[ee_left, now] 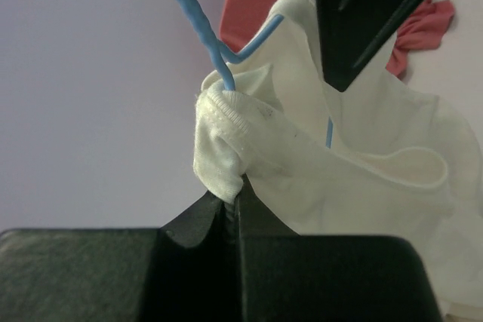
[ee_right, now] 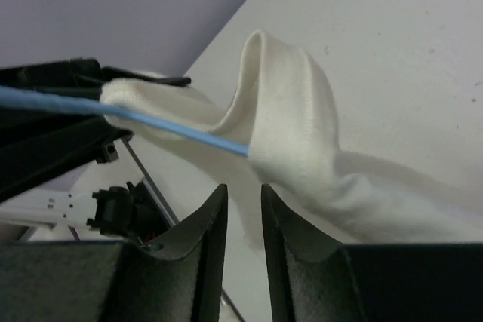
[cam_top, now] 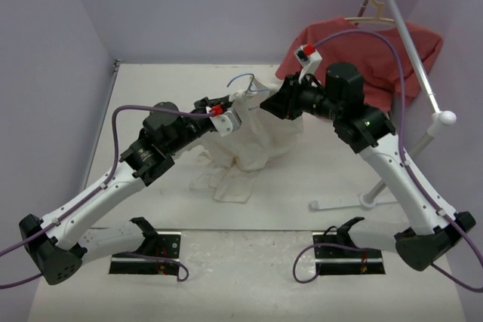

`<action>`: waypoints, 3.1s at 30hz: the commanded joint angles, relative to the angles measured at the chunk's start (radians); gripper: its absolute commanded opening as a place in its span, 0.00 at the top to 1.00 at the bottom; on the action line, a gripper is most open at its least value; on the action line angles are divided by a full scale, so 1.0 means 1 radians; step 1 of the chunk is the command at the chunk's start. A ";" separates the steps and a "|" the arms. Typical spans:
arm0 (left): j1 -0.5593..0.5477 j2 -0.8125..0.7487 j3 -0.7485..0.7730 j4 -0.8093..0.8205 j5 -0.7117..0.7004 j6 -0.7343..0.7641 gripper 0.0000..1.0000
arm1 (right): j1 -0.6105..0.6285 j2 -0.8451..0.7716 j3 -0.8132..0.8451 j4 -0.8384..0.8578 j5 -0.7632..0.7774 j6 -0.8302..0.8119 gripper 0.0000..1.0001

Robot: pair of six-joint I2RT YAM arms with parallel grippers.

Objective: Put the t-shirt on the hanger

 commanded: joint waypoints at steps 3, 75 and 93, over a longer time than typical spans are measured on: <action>0.019 -0.031 -0.088 0.143 0.140 -0.187 1.00 | 0.006 -0.151 -0.210 0.159 -0.003 -0.107 0.69; 0.028 -0.289 -0.346 0.067 -0.262 -0.656 0.00 | 0.109 -0.297 -0.149 0.279 0.524 -0.223 1.00; 0.031 -0.294 -0.382 0.125 -0.249 -0.695 1.00 | -0.023 -0.350 -0.051 0.182 0.368 -0.151 1.00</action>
